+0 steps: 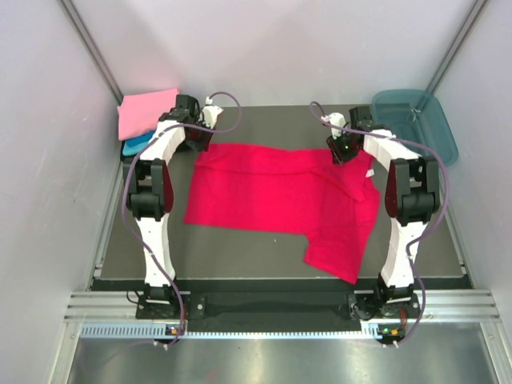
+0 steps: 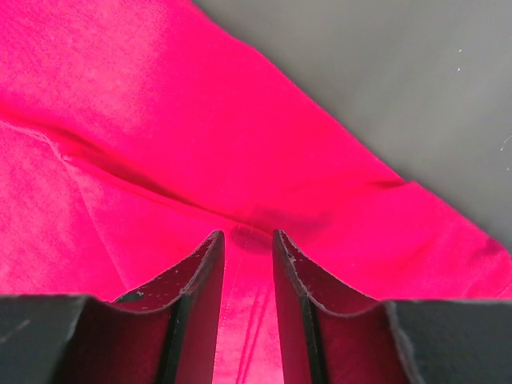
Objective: Fold and stack the t-shirts
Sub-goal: Fold the tshirt
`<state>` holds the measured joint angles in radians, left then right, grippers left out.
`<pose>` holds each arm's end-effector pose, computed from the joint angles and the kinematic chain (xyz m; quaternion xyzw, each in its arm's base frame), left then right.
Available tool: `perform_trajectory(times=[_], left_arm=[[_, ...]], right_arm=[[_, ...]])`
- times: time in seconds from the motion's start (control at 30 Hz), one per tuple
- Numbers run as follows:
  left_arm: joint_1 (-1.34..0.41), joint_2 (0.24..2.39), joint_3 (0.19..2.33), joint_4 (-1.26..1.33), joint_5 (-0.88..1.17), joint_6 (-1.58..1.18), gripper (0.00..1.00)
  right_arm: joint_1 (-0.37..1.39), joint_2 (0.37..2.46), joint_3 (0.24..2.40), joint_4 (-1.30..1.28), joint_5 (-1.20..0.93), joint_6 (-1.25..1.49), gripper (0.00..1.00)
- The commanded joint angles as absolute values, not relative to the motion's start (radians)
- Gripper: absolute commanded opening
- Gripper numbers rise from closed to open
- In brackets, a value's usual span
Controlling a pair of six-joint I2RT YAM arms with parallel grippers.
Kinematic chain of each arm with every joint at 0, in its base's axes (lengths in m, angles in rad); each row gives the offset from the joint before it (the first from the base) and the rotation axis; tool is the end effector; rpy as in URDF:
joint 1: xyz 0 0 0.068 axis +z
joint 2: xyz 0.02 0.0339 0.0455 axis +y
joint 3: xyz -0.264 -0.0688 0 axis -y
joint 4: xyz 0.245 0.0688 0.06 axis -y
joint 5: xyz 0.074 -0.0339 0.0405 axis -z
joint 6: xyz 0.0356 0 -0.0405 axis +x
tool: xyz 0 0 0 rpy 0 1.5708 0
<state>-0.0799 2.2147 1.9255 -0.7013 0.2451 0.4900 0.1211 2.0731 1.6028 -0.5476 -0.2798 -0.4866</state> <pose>0.4877 -0.0477 0.2215 0.3009 0.9028 -0.0569 0.3018 0.4450 0.0641 0.1953 -0.3213 0.8976 0.0828 0.2902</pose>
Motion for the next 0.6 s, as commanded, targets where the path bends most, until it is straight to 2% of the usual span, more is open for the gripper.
perform_trajectory(times=[0.0, 0.57], left_arm=[[-0.086, 2.148, 1.931, -0.695, 0.245, 0.477, 0.23], [-0.107, 2.141, 1.921, -0.696, 0.227, 0.482, 0.23]], right_arm=[[0.114, 2.074, 1.618, -0.548, -0.282, -0.492, 0.31], [0.087, 2.123, 1.640, -0.552, -0.296, -0.476, 0.31]])
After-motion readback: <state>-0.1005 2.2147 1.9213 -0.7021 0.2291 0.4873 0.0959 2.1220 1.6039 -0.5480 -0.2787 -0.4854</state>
